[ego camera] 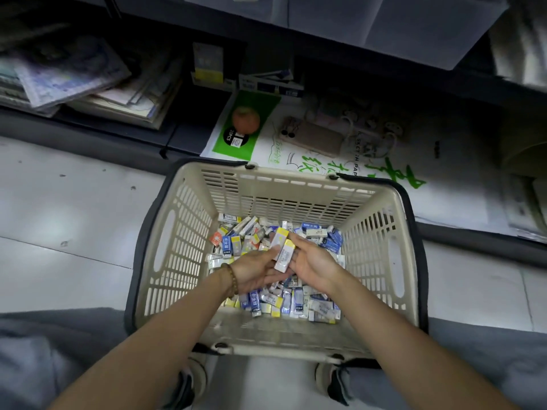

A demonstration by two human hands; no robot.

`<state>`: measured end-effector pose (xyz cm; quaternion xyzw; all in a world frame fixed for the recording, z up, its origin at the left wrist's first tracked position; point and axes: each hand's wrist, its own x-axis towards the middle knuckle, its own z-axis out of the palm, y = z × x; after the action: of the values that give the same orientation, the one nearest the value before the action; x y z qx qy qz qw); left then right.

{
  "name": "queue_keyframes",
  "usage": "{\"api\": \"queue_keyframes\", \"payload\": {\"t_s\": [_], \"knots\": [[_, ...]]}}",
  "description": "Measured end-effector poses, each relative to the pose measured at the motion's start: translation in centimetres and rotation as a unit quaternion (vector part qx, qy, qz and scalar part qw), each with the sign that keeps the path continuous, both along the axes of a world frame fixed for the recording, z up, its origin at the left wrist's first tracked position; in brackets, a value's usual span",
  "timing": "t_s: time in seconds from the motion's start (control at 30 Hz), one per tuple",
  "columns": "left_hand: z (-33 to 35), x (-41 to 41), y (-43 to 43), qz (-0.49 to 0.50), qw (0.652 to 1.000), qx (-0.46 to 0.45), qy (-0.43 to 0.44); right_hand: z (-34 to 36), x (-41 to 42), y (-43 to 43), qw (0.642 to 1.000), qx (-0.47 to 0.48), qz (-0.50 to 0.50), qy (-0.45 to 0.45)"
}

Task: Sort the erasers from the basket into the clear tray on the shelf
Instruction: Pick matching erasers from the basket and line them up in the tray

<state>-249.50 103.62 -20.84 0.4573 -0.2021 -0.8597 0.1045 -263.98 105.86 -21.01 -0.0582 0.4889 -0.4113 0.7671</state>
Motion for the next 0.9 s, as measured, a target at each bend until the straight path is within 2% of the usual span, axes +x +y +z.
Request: {"api": "queue_keyframes", "payload": {"t_s": [0.1, 0.2, 0.27, 0.33, 0.43, 0.5, 0.57, 0.63, 0.67, 0.73, 0.9], "knots": [[0.4, 0.7, -0.1, -0.006, 1.000, -0.026, -0.008, 0.3, 0.0, 0.1, 0.997, -0.042, 0.015, 0.057], [0.0, 1.3, 0.2, -0.006, 0.995, -0.078, -0.059, 1.0, -1.5, 0.5, 0.978, -0.096, 0.097, 0.157], [-0.4, 1.9, 0.4, -0.002, 0.991, -0.098, -0.086, 0.6, -3.6, 0.8, 0.937, -0.092, 0.135, 0.308], [-0.9, 2.7, 0.3, 0.001, 0.990, -0.103, -0.098, -0.9, -6.0, 1.7, 0.885, -0.045, 0.157, 0.437], [-1.4, 3.7, 0.2, 0.008, 0.988, -0.106, -0.113, -3.4, -7.6, 3.8, 0.856, 0.028, 0.235, 0.459], [-1.6, 4.1, 0.2, 0.018, 0.987, -0.101, -0.123, -5.0, -7.8, 4.5, 0.816, 0.034, 0.268, 0.512], [-1.8, 4.4, 0.2, 0.034, 0.987, -0.097, -0.127, -5.8, -7.7, 4.4, 0.770, 0.032, 0.258, 0.583], [-2.0, 4.3, 0.1, 0.042, 0.986, -0.095, -0.131, -6.1, -7.5, 4.1, 0.757, 0.043, 0.235, 0.608], [-1.9, 4.2, 0.0, 0.044, 0.985, -0.097, -0.134, -6.3, -7.5, 3.9, 0.760, 0.051, 0.229, 0.606], [-1.8, 3.9, -0.2, 0.049, 0.984, -0.102, -0.134, -6.4, -7.5, 3.4, 0.791, 0.062, 0.201, 0.574], [-0.1, 2.7, -1.4, 0.085, 0.979, -0.138, -0.124, -2.5, -5.9, 0.0, 0.922, 0.017, 0.069, 0.380]]}}
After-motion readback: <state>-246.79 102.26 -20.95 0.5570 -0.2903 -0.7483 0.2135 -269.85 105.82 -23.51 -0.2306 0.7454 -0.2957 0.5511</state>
